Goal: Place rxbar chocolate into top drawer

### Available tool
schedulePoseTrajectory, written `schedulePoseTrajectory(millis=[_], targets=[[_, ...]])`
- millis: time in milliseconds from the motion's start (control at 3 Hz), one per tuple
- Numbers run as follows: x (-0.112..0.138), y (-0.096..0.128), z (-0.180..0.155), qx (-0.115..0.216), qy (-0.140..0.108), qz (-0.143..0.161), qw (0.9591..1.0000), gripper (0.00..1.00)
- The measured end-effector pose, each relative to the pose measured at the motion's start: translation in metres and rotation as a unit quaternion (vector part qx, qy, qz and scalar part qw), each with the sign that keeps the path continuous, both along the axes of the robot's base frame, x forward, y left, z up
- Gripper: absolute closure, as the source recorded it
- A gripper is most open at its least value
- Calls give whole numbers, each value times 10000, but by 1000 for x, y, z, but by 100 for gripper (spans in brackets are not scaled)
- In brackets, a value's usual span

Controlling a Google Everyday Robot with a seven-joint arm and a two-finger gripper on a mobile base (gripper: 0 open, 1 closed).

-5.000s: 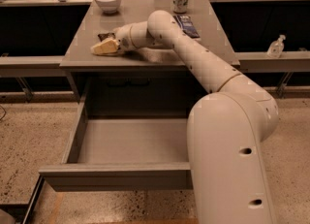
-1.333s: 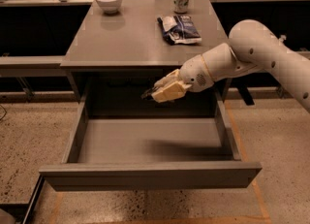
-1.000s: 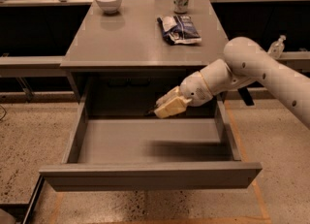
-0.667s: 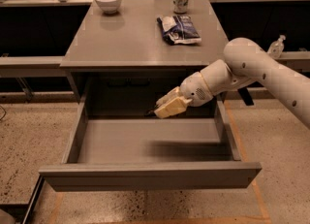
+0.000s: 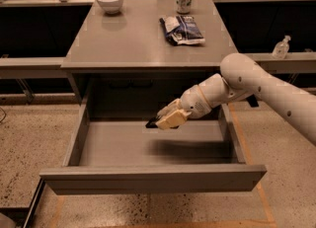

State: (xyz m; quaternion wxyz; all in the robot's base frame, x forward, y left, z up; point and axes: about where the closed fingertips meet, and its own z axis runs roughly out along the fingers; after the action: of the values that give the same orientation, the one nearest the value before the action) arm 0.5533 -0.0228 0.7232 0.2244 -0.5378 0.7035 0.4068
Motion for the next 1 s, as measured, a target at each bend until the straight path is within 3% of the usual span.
schedulePoseTrajectory(millis=[333,667,1000], targets=[[-13,-5,-47,263,249,-129,9993,82],[-21,-10,-74,641,352,-310,9968,60],[-28,-12,-82,843,273,-457,9950,29]])
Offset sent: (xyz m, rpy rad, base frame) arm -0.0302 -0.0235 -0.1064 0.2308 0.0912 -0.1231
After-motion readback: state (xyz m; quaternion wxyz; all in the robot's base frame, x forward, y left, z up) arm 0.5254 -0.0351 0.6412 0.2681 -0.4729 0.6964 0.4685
